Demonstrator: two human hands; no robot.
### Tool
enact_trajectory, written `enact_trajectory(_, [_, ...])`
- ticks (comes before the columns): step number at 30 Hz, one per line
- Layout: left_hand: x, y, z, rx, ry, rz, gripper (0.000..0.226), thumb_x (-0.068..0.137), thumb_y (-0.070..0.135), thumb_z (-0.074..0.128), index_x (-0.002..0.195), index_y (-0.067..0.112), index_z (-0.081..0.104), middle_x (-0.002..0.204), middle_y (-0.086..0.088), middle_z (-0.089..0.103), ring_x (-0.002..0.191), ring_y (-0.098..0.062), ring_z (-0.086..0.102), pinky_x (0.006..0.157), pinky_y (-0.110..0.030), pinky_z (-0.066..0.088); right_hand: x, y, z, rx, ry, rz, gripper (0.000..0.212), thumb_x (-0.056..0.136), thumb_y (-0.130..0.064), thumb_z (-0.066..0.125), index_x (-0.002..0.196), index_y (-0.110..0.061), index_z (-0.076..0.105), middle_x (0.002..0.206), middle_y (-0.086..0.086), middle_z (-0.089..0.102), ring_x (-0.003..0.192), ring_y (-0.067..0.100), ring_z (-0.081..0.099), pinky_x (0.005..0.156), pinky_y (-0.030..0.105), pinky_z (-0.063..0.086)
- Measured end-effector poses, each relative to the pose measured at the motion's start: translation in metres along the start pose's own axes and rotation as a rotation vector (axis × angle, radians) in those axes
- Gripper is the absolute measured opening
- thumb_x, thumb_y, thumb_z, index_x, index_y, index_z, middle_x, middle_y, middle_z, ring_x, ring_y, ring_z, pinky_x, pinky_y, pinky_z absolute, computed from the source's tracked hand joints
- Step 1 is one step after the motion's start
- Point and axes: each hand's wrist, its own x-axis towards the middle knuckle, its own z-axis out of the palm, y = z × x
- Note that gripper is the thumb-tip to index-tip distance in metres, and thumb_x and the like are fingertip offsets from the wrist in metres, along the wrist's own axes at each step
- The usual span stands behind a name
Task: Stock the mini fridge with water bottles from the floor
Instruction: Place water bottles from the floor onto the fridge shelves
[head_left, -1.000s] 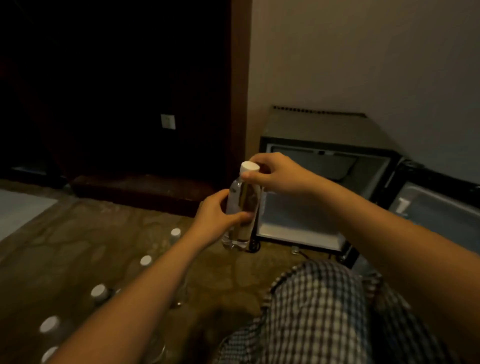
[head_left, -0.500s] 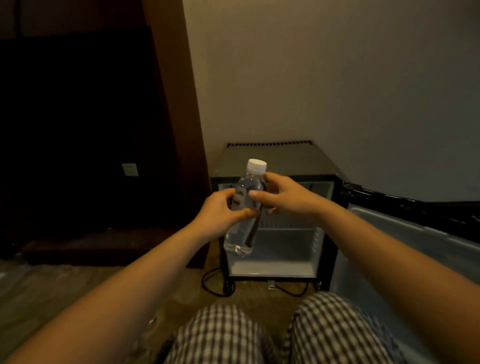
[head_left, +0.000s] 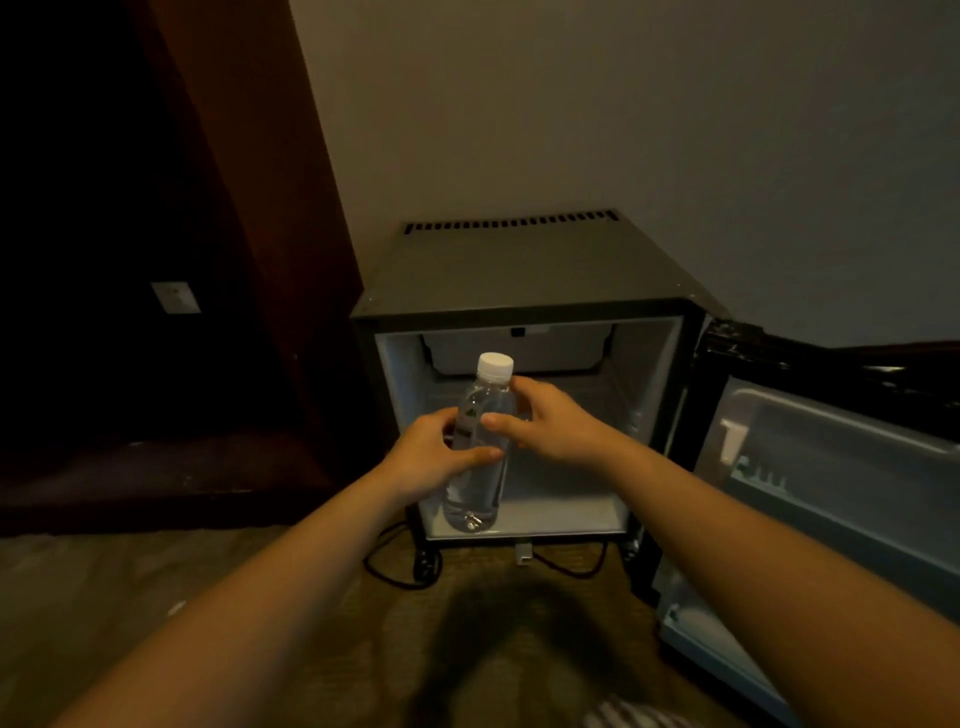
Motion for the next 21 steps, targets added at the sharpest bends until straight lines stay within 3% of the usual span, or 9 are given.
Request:
enact_trajectory(2, [0.016, -0.022, 0.010, -0.012, -0.024, -0.039, 0.043, 0.076, 0.024, 0.073, 0.115, 0.019, 0.056, 0.102, 0.009, 0.060, 0.100, -0.010, 0.056, 0.078, -0.017, 0.043, 0.013, 0.022, 0.008, -0.022, 0.005, 0.009, 0.046, 0.088, -0.023, 0.061, 0.131, -0.015, 0.048, 0.124, 0.004, 0.060, 0.089, -0.001, 0.054, 0.070, 0.008, 0.040])
enact_trajectory(5, [0.032, -0.049, 0.023, -0.013, -0.065, -0.089, 0.039, 0.076, 0.022, 0.073, 0.110, 0.020, 0.055, 0.098, 0.010, 0.060, 0.096, -0.010, 0.057, 0.078, -0.017, 0.045, 0.025, 0.052, 0.021, -0.037, -0.008, 0.038, 0.048, 0.087, -0.025, 0.062, 0.132, -0.017, 0.047, 0.127, 0.003, 0.059, 0.110, 0.013, 0.057, 0.085, 0.021, 0.044])
enact_trajectory(10, [0.057, -0.094, 0.037, 0.046, -0.176, -0.181, 0.043, 0.077, 0.029, 0.071, 0.116, 0.020, 0.057, 0.112, 0.003, 0.062, 0.104, -0.016, 0.059, 0.090, -0.028, 0.048, 0.039, 0.098, 0.046, -0.087, 0.010, 0.114, 0.048, 0.085, -0.029, 0.065, 0.130, -0.021, 0.049, 0.124, 0.002, 0.062, 0.115, 0.019, 0.057, 0.097, 0.037, 0.047])
enact_trajectory(13, [0.068, -0.122, 0.045, 0.059, -0.204, -0.183, 0.041, 0.082, 0.027, 0.067, 0.121, 0.019, 0.056, 0.109, 0.005, 0.062, 0.094, -0.007, 0.059, 0.079, -0.018, 0.047, 0.050, 0.125, 0.065, -0.082, 0.017, 0.152, 0.050, 0.084, -0.029, 0.065, 0.131, -0.021, 0.048, 0.126, 0.001, 0.061, 0.117, 0.018, 0.056, 0.098, 0.033, 0.045])
enact_trajectory(17, [0.075, -0.161, 0.055, -0.047, -0.198, -0.274, 0.035, 0.086, 0.022, 0.062, 0.121, 0.015, 0.059, 0.116, -0.005, 0.065, 0.103, -0.015, 0.062, 0.090, -0.029, 0.051, 0.065, 0.152, 0.089, -0.107, -0.008, 0.182, 0.054, 0.084, -0.030, 0.065, 0.134, -0.022, 0.045, 0.130, 0.002, 0.059, 0.120, 0.021, 0.055, 0.099, 0.035, 0.045])
enact_trajectory(21, [0.081, -0.187, 0.060, -0.180, -0.224, -0.381, 0.042, 0.092, 0.020, 0.053, 0.133, 0.016, 0.049, 0.125, -0.007, 0.060, 0.109, -0.023, 0.062, 0.098, -0.039, 0.050, 0.080, 0.171, 0.106, -0.079, -0.028, 0.218, 0.052, 0.084, -0.027, 0.065, 0.133, -0.024, 0.046, 0.129, 0.000, 0.060, 0.120, 0.019, 0.055, 0.098, 0.033, 0.045])
